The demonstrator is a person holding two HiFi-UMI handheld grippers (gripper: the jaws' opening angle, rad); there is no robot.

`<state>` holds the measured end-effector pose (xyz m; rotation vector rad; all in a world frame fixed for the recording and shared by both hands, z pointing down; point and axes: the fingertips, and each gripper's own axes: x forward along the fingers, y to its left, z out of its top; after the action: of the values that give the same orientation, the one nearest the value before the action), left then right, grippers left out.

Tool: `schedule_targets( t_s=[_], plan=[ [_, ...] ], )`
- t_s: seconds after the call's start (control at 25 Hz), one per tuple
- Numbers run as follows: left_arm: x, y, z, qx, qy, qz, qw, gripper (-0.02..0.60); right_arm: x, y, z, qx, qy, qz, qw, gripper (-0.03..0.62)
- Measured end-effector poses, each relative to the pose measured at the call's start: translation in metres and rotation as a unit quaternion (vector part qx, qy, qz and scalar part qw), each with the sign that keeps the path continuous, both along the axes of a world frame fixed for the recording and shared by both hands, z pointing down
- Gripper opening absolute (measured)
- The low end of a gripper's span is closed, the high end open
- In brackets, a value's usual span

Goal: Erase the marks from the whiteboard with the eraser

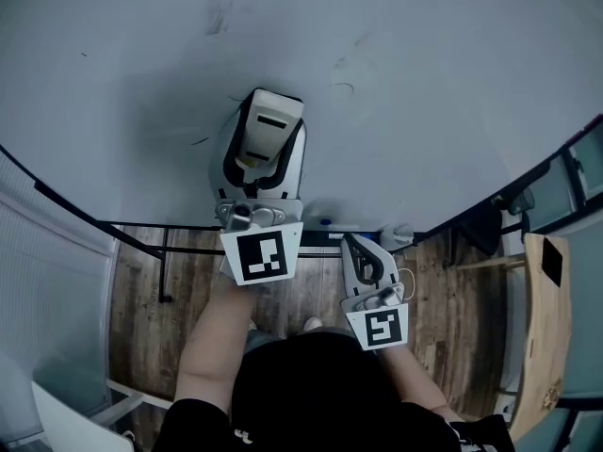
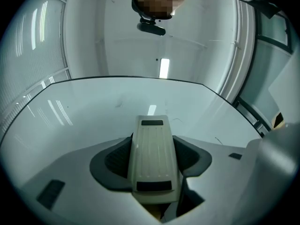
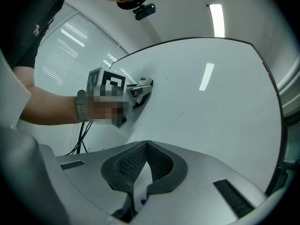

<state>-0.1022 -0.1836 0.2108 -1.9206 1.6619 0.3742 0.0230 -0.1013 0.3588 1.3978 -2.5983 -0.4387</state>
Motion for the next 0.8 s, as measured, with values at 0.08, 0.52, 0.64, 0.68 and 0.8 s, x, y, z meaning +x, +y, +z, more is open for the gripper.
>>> schedule_targets(
  t_s=[0.08,0.52,0.64,0.68,0.8],
  plan=[
    [0.011,0.0,-0.01,0.002,0.011,0.001,0.9999,0.262,0.015,0.002,-0.002,0.003,-0.001,0.013,1.0,0.028],
    [0.108,-0.001,-0.05,0.013,-0.076,0.031,0.9965,0.262,0.083,0.006,-0.009,0.01,-0.007,0.07,0.997,0.028],
    [0.13,0.0,-0.047,0.029,-0.114,0.035,0.9924,0.262,0.092,0.007,-0.01,0.009,-0.011,0.079,0.997,0.027],
    [0.133,0.001,-0.044,0.033,-0.114,0.04,0.9921,0.262,0.094,0.007,-0.009,0.007,-0.011,0.081,0.997,0.028],
    [0.144,0.0,-0.026,0.034,-0.124,0.055,0.9901,0.262,0.096,0.006,-0.004,0.0,-0.012,0.084,0.996,0.028]
  ],
)
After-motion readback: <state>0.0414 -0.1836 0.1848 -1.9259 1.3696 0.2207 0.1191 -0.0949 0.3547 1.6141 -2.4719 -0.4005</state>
